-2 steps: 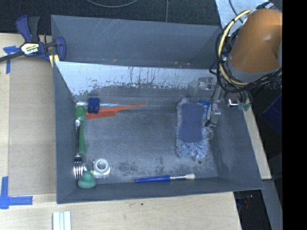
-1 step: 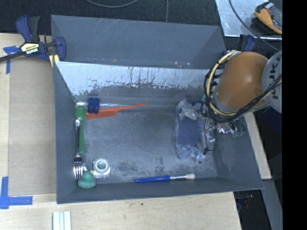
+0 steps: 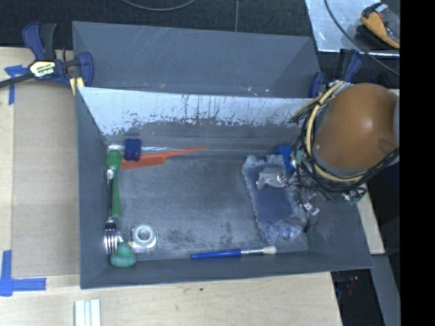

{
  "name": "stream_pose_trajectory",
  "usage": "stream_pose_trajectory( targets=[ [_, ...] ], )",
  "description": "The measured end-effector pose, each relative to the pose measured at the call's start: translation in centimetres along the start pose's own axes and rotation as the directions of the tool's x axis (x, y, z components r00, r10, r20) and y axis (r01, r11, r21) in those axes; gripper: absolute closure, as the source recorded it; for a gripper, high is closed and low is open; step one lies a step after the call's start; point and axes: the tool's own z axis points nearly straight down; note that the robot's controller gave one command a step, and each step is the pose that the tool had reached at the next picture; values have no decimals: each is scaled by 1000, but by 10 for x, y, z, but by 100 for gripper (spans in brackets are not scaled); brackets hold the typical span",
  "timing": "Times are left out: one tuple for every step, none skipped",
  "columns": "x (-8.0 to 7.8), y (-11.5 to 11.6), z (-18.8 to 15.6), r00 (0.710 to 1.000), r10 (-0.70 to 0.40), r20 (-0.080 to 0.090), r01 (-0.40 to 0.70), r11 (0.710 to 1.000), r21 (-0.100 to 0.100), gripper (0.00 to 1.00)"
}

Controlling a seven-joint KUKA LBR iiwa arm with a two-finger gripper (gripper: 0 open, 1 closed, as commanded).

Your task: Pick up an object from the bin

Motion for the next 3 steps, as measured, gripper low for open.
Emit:
stream_pose_trajectory(
  targets=[
    [18,15,38,977,-214,2,214,977,0,0],
    [-21,-49,72,939,-343,4,343,939,2,0],
    [8,44,70,992,125,9,-125,992,3,100]
  ],
)
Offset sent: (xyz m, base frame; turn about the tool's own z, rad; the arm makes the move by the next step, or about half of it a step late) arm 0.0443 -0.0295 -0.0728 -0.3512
